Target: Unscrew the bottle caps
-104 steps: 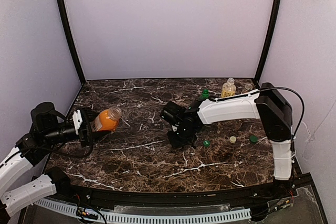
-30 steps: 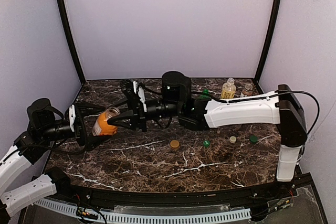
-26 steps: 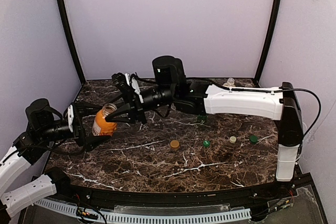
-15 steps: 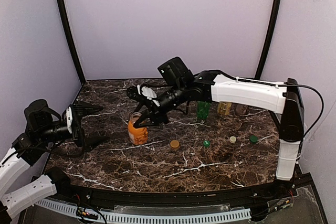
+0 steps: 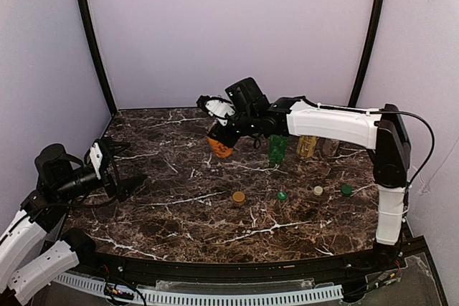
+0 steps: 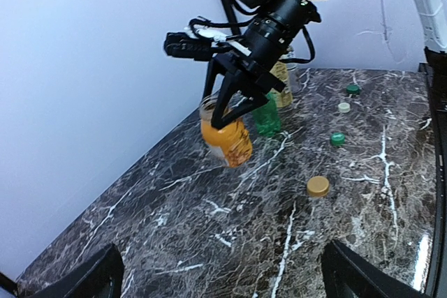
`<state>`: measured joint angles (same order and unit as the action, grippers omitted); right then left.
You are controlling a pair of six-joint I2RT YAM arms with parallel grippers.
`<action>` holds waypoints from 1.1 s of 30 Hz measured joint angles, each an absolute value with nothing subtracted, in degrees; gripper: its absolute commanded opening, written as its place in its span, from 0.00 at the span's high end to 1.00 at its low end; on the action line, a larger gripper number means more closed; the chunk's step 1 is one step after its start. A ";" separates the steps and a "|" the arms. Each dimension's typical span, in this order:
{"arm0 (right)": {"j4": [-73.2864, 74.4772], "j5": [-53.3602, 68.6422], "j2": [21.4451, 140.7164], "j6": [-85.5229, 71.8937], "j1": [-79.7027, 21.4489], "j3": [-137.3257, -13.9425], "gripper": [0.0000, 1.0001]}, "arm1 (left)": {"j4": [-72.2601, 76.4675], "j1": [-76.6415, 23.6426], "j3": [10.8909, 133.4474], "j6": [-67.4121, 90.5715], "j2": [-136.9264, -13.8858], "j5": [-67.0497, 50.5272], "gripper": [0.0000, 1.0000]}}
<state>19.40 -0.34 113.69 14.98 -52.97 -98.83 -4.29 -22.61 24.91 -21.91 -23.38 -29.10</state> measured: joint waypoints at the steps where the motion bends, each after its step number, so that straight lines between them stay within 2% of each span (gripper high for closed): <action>1: 17.56 -3.18 114.06 12.21 -52.36 -98.15 1.00 | -3.90 -21.98 24.32 -21.06 -23.16 -27.68 0.00; 6: 9.65 -14.48 114.67 -0.36 -50.33 -93.95 1.00 | -0.93 -19.64 21.85 -17.69 -22.35 -22.65 0.00; 11: 3.27 -18.55 117.10 -8.29 -49.76 -93.43 1.00 | 0.36 -18.17 20.56 -15.59 -21.65 -19.46 0.00; 22: -2.02 -25.87 122.91 -13.89 -48.58 -91.83 1.00 | 2.13 -13.91 16.71 -11.05 -20.43 -11.90 0.00; 33: -3.92 -26.74 122.89 -18.04 -48.58 -87.07 1.00 | 3.22 -13.58 16.71 -10.39 -20.27 -11.22 0.00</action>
